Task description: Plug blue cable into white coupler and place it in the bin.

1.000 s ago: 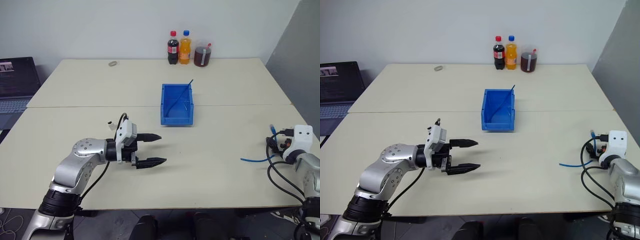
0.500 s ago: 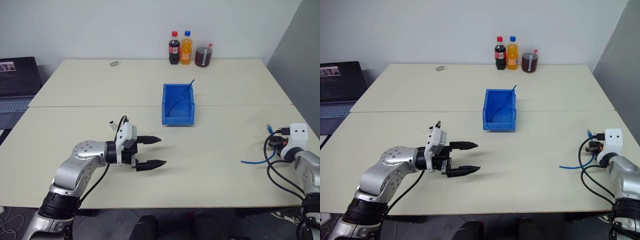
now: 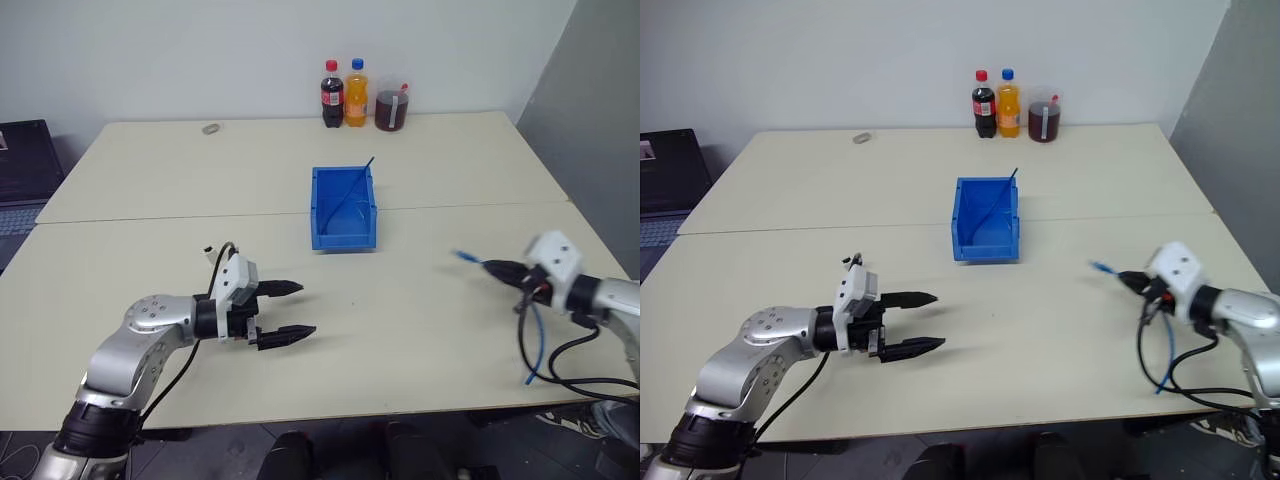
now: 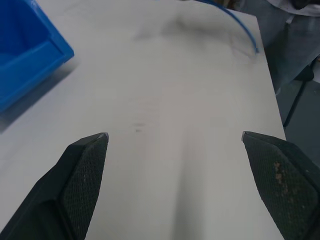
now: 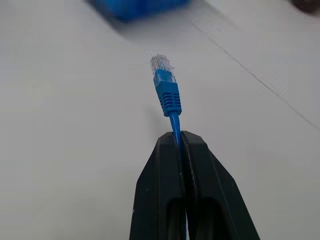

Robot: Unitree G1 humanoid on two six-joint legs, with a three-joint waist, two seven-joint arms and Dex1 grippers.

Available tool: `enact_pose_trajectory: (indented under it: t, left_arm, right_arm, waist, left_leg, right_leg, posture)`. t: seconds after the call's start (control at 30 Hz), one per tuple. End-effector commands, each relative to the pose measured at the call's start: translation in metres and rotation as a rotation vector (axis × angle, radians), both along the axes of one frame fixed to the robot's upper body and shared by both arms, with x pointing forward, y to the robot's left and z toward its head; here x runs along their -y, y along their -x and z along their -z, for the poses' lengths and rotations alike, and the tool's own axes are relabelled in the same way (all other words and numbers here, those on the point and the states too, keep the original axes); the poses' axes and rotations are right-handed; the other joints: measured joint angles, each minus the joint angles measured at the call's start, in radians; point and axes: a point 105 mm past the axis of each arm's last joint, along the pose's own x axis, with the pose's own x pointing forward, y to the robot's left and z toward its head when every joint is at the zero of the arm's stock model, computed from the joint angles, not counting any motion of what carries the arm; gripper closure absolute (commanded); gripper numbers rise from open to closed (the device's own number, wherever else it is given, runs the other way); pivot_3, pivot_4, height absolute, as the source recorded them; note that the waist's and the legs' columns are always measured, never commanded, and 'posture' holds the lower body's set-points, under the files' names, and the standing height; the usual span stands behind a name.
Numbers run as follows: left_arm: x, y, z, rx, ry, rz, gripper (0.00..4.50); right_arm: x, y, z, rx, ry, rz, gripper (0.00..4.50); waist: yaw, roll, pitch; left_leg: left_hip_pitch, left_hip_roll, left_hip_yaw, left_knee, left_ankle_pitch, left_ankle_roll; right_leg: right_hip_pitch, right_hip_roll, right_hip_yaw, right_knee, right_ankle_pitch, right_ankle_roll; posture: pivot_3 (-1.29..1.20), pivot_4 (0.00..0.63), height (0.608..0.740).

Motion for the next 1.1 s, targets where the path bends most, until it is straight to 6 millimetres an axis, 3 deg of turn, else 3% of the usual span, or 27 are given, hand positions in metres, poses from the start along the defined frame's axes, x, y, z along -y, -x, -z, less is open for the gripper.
enact_pose_trajectory:
  t: [0.03,0.2,0.33,0.47,0.57,0.77,0.9,1.03,1.1]
  left_arm:
    - [-0.013,0.001,0.000,0.029,-0.044,-0.050,0.00]
    - [-0.023,0.003,0.007,0.019,-0.067,-0.095,0.00]
    - [-0.025,0.003,0.007,0.023,-0.072,-0.111,0.00]
    - [-0.026,0.005,0.009,0.021,-0.073,-0.117,0.00]
    - [-0.026,0.006,0.010,0.016,-0.075,-0.116,0.00]
    - [-0.026,0.005,0.012,0.008,-0.074,-0.117,0.00]
    - [-0.023,0.001,0.013,0.013,-0.078,-0.105,0.00]
    - [-0.018,-0.005,0.014,0.019,-0.081,-0.089,0.00]
    - [-0.015,-0.009,0.016,0.023,-0.090,-0.072,0.00]
  right_arm:
    - [-0.058,0.005,0.001,0.057,0.064,-0.250,4.48]
    - [-0.127,0.000,0.019,0.025,0.061,-0.451,4.48]
    - [-0.151,-0.005,0.032,-0.005,0.081,-0.504,4.48]
    - [-0.161,-0.010,0.041,-0.021,0.096,-0.510,4.48]
    - [-0.162,-0.013,0.046,-0.031,0.112,-0.506,4.26]
    - [-0.152,-0.011,0.038,-0.061,0.084,-0.481,2.75]
    - [-0.131,0.011,0.026,-0.191,0.033,-0.498,1.84]
    - [-0.115,0.023,0.014,-0.208,0.007,-0.474,0.77]
    - [-0.109,0.027,0.011,-0.210,-0.003,-0.444,0.77]
  waist:
    - [0.002,-0.003,0.004]
    - [0.011,-0.007,0.007]
    - [0.027,-0.007,0.007]
    - [0.030,-0.007,0.007]
    - [0.027,-0.007,0.007]
    - [0.027,-0.007,0.007]
    - [0.032,-0.007,0.007]
    - [0.030,-0.006,0.008]
    - [0.026,-0.006,0.008]
  left_leg:
    - [0.000,0.001,0.001,0.000,0.000,0.000]
    - [-0.001,0.001,0.000,0.001,0.000,0.000]
    - [-0.003,0.001,-0.001,0.000,0.000,0.000]
    - [-0.005,0.000,0.000,0.000,0.000,-0.001]
    - [-0.005,0.001,0.001,0.000,0.000,-0.001]
    - [-0.004,0.001,0.001,0.000,0.000,-0.001]
    - [-0.005,0.000,0.000,0.000,0.000,-0.001]
    - [-0.005,0.000,0.000,0.001,0.000,-0.001]
    - [-0.005,0.000,0.000,0.001,0.000,0.000]
  right_leg:
    - [0.000,0.001,0.001,0.000,0.000,0.000]
    - [-0.001,0.001,0.000,0.000,0.001,-0.002]
    - [-0.004,0.001,0.000,0.000,0.002,-0.003]
    - [-0.005,-0.001,0.000,0.000,0.002,-0.003]
    - [-0.006,0.000,0.000,0.000,0.002,-0.003]
    - [-0.006,0.000,0.000,0.001,0.002,-0.004]
    - [-0.006,0.000,-0.001,0.001,0.002,-0.004]
    - [-0.006,-0.001,-0.001,0.001,0.003,-0.003]
    - [-0.006,0.000,-0.001,0.001,0.003,-0.003]
  posture:
    - [0.00,0.150,0.740]
    - [0.00,0.150,0.740]
    - [0.00,0.150,0.740]
    - [0.00,0.150,0.740]
    - [0.00,0.150,0.740]
    - [0.00,0.150,0.740]
    - [0.00,0.150,0.740]
    - [0.00,0.150,0.740]
    - [0.00,0.150,0.740]
